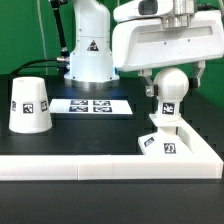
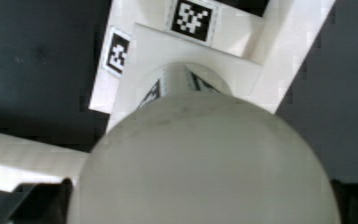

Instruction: Assemble lamp

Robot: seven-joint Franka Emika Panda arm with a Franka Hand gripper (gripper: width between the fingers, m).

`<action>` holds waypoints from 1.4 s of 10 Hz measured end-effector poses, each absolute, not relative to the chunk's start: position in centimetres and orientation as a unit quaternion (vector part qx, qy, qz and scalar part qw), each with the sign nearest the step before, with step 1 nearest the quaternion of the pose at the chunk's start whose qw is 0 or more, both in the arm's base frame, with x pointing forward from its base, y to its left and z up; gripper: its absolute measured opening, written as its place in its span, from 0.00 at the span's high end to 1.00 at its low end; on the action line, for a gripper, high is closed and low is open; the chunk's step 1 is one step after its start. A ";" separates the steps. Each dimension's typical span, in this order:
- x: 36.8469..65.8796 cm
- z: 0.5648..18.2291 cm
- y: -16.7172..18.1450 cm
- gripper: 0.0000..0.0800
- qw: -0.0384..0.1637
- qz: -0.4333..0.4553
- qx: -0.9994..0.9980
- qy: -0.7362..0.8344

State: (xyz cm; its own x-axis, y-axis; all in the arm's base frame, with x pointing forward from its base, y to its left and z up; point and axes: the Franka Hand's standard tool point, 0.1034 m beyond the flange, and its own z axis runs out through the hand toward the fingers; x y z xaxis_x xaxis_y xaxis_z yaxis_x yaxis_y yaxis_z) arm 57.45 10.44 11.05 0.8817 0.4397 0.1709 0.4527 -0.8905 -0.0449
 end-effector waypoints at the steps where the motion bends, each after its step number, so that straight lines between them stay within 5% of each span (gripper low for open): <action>1: 57.6 11.1 10.3 0.13 0.032 -0.084 -0.951 -0.297; 8: 57.6 10.6 10.5 0.13 -0.027 -0.055 -0.809 -0.584; 9: 57.7 10.6 10.5 0.13 -0.032 -0.054 -0.794 -0.605; 11: 57.6 10.6 10.2 0.28 -0.036 -0.050 -0.776 -0.628; 14: 57.6 10.6 10.1 0.28 -0.036 -0.050 -0.776 -0.628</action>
Offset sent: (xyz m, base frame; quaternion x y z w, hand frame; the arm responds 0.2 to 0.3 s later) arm -0.0062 0.0089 0.0005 -0.0017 -0.0308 -0.1779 0.9836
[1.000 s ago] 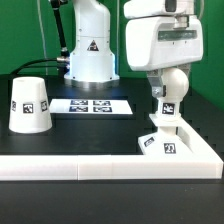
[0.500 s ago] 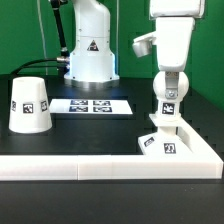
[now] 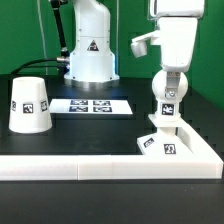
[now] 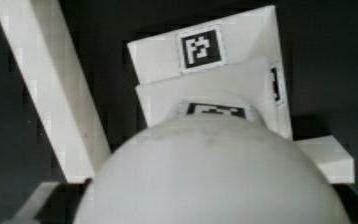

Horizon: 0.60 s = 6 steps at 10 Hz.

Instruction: Assemble lamp

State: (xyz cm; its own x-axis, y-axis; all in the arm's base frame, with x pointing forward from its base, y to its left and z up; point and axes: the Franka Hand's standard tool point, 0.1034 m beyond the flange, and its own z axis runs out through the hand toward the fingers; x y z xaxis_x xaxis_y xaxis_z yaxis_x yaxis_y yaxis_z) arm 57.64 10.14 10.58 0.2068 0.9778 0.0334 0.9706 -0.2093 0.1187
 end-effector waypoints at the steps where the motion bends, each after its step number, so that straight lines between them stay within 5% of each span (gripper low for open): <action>1: 57.6 10.6 10.0 0.28 0.035 0.052 0.788 0.613; 6: 57.7 10.6 10.2 0.28 0.021 0.062 0.916 0.396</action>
Offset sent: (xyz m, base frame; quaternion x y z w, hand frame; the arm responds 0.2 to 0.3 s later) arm -0.0025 0.0034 0.0005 0.0078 -0.0075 0.2594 0.9657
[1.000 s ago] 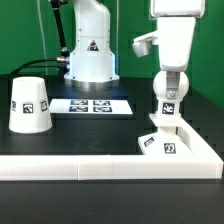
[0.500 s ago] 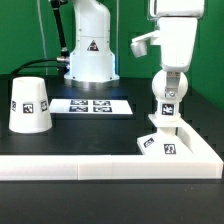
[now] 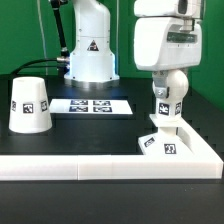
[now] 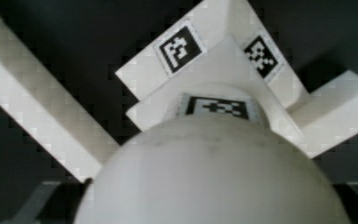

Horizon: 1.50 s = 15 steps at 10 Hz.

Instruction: Assemble lamp

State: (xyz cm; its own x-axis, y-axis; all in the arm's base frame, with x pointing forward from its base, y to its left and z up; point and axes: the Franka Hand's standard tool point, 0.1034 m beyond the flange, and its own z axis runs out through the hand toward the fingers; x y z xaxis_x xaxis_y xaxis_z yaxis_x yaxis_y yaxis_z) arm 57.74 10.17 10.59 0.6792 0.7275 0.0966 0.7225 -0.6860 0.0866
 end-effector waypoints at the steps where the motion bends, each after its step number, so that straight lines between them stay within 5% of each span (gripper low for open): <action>1: 57.8 10.6 10.1 0.28 0.018 0.062 0.929 0.364; 9: 58.5 10.8 10.0 0.28 -0.001 0.083 0.988 0.131; 15: 57.7 10.5 10.7 0.28 -0.044 0.061 0.972 -0.225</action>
Offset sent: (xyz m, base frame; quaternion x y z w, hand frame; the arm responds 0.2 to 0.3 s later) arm 0.0063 0.0075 -0.0036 -0.0284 0.0439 0.1499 0.9873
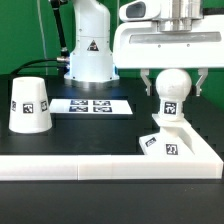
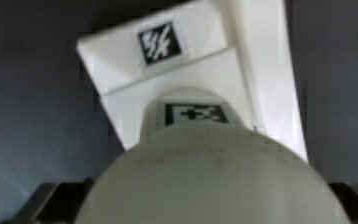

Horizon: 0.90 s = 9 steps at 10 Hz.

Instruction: Assemble lamp

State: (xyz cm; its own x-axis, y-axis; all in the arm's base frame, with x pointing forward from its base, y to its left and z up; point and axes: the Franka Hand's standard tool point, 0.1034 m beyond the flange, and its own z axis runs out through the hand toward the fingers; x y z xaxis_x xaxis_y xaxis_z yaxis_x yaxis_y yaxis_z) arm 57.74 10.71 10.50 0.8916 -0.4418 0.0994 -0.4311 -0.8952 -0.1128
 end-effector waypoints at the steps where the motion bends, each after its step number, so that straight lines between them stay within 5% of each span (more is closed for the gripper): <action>1: 57.7 10.5 10.8 0.28 0.047 -0.060 -0.966 0.247; 9: 57.5 10.4 10.3 0.28 0.093 0.005 -0.836 0.541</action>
Offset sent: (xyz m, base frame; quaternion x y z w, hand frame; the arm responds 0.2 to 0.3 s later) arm 0.0000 0.0000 0.0000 0.0000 0.0000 0.1938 0.9810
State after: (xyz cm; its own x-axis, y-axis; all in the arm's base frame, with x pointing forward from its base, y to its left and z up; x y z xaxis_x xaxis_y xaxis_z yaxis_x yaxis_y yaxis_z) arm 57.45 10.27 10.38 0.4141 -0.9036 -0.1093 -0.9056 -0.3969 -0.1498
